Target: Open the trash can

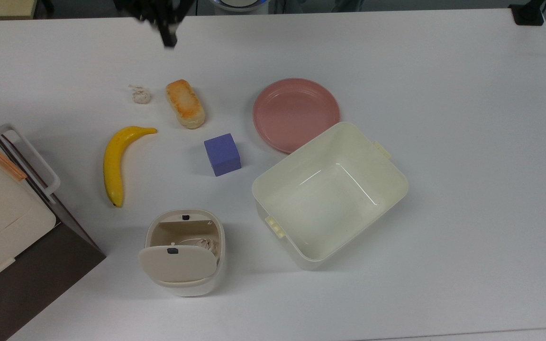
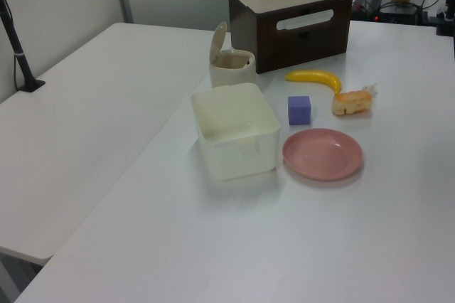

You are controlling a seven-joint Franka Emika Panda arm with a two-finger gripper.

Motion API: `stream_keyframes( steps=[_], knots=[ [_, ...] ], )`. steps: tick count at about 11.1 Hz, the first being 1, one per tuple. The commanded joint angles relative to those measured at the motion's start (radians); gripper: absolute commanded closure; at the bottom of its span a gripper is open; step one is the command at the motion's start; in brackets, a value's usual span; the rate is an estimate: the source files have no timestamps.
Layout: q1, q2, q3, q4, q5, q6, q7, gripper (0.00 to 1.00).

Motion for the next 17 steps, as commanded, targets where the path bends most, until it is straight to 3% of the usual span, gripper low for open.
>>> stream_keyframes(
  steps=[1,5,9,17],
  knots=[
    [0.009,-0.092,0.004,-0.022,0.008,-0.160,-0.031,0.00],
    [0.010,-0.124,0.001,-0.028,-0.015,-0.184,-0.031,0.00],
    [0.024,-0.115,0.004,-0.074,-0.039,-0.126,-0.037,0.00],
    [0.024,-0.094,0.003,-0.072,-0.044,-0.101,-0.039,0.00]
  ],
)
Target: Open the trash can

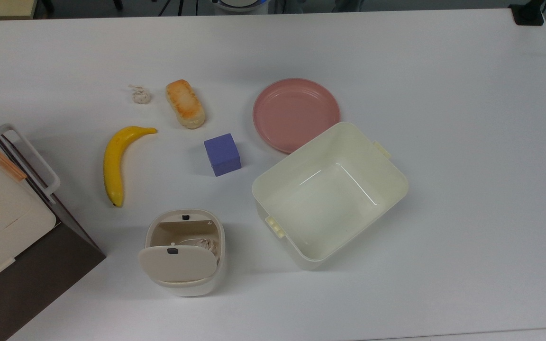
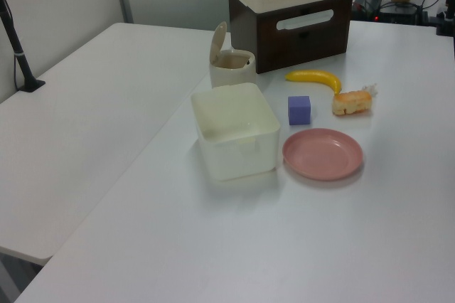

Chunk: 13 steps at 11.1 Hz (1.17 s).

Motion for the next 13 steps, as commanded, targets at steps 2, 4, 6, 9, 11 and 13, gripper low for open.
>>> stream_keyframes(
  steps=[2,4,6,9,11,13],
  knots=[
    [0.008,-0.008,-0.006,-0.019,-0.017,0.017,-0.017,0.00],
    [0.005,-0.008,-0.006,-0.019,-0.017,0.014,-0.017,0.00],
    [0.002,-0.007,-0.006,-0.021,-0.017,0.015,-0.013,0.00],
    [-0.001,-0.008,-0.008,-0.019,-0.014,0.012,-0.007,0.00],
    [-0.003,-0.007,-0.014,-0.015,-0.007,0.012,-0.005,0.00],
    [-0.003,-0.008,-0.014,-0.013,-0.007,0.007,0.003,0.00]
  ],
)
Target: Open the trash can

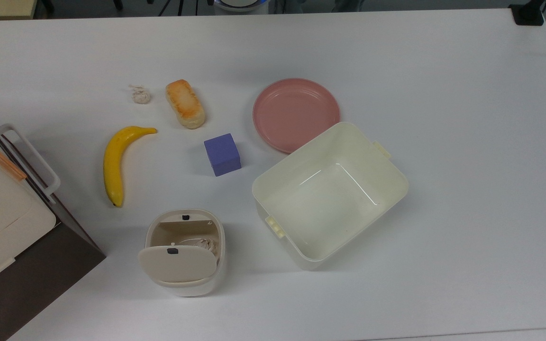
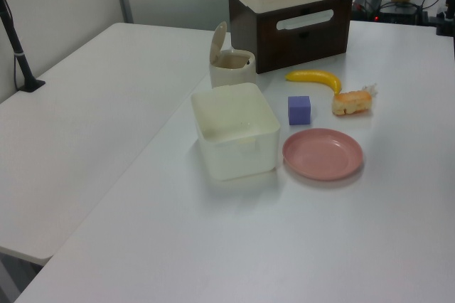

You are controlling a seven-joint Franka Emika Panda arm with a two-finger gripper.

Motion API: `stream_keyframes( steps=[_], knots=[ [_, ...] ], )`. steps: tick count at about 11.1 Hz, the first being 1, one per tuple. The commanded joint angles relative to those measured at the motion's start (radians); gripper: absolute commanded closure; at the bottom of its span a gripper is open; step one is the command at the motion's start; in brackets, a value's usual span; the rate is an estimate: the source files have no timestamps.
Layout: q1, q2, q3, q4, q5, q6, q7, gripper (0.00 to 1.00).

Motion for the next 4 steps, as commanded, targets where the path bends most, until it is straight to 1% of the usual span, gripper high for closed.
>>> stream_keyframes(
  steps=[1,4],
  knots=[
    [0.001,-0.014,-0.008,-0.011,-0.008,-0.011,0.002,0.00],
    [0.001,-0.014,-0.014,0.002,-0.005,-0.037,0.002,0.00]
  ],
)
